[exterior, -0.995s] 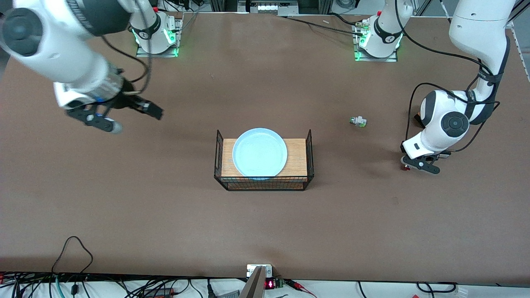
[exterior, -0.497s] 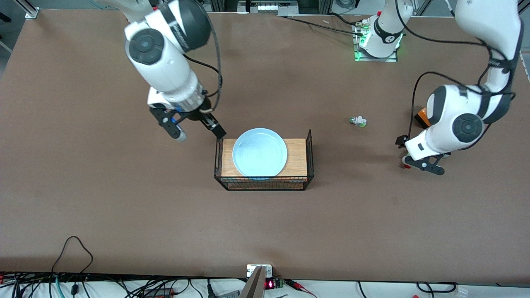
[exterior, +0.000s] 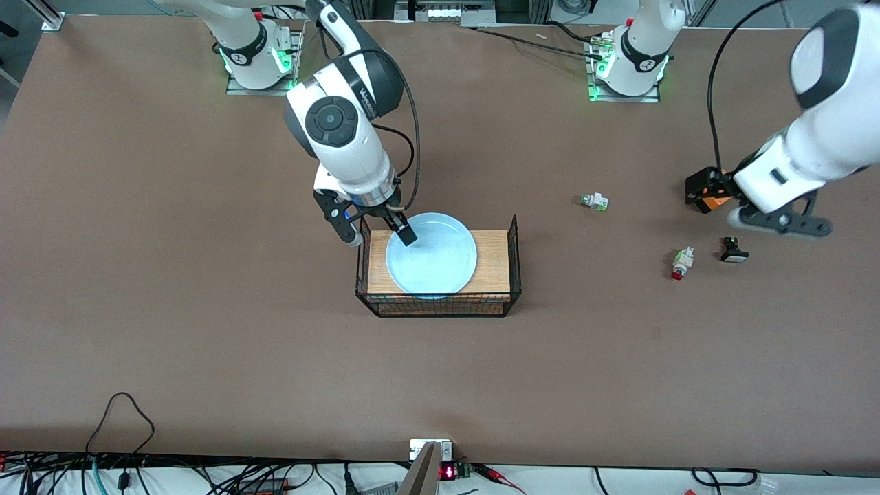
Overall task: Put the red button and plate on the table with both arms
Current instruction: 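Reach the right gripper to the plate while the left gripper withdraws, then grasp the rim of the blue plate with the right gripper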
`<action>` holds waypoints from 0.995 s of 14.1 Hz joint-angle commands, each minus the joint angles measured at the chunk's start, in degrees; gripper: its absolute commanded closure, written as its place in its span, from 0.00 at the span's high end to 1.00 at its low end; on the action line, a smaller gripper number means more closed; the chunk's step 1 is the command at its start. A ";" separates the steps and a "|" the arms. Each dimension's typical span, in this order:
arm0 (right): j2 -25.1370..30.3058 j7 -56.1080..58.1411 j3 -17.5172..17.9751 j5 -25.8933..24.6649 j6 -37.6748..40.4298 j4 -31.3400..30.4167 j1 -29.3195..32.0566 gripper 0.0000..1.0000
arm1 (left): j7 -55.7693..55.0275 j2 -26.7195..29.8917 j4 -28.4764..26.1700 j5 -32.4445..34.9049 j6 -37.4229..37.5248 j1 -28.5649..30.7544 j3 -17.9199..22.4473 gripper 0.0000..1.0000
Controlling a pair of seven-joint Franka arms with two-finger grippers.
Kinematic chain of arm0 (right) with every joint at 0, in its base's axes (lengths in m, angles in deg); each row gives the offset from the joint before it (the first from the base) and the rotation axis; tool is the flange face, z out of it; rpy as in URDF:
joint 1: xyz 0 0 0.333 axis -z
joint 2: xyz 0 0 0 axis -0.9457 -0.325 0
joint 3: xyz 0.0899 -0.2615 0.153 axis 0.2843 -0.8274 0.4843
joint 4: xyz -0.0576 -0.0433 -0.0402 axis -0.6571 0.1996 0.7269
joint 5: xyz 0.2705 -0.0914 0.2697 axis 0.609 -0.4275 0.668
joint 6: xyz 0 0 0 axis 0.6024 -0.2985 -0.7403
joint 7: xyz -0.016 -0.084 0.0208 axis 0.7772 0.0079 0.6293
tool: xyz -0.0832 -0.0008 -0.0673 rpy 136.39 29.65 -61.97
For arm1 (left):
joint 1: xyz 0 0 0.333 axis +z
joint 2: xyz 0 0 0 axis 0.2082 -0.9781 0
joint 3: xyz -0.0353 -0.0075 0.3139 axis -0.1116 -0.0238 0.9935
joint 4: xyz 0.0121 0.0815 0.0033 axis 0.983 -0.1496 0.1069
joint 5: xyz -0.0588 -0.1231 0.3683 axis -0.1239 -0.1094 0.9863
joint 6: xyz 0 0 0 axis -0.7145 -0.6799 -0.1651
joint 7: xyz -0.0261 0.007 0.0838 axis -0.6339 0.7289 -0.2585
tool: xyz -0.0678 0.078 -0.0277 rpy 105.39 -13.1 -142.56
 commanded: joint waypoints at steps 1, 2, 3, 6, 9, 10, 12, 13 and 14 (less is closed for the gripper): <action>-1.77 -0.98 -0.62 -0.17 0.08 1.38 -1.20 1.00 | -2.88 4.81 -4.10 -1.18 -2.98 -0.48 0.54 1.00; -2.03 -0.98 -0.62 -0.17 0.08 1.38 -1.29 1.00 | -2.61 7.17 -6.29 -1.01 -2.98 -0.48 0.55 1.00; -2.21 -0.98 -0.62 -0.17 0.08 1.38 -1.29 0.96 | -2.61 7.98 -6.75 -0.40 -2.55 -0.48 0.28 1.00; -2.30 -1.07 -0.62 0.18 -1.85 1.38 -1.29 0.58 | -2.17 7.03 -5.35 -0.31 -0.70 -0.21 0.19 1.00; -2.21 -0.81 -0.71 0.09 -1.94 1.38 -1.11 0.21 | -2.17 6.76 -5.08 -0.31 -0.61 -0.21 0.19 1.00; -2.21 -0.63 -0.71 -0.08 -1.94 1.38 -1.20 0.14 | -2.17 6.67 -5.00 -0.31 -0.61 -0.21 0.19 1.00; -2.21 0.24 -0.71 -0.08 -2.03 1.38 -1.11 0.04 | -2.17 6.23 -4.30 -0.31 -0.44 -0.21 0.19 1.00; -2.30 0.51 -0.71 -0.08 -2.20 1.38 -1.02 0.00 | -2.17 6.23 -4.29 -0.31 -0.43 -0.21 0.19 1.00; -2.30 0.60 -0.71 0.53 -2.38 1.38 -0.68 0.00 | -2.17 6.14 -4.29 -0.31 -0.43 -0.13 0.19 1.00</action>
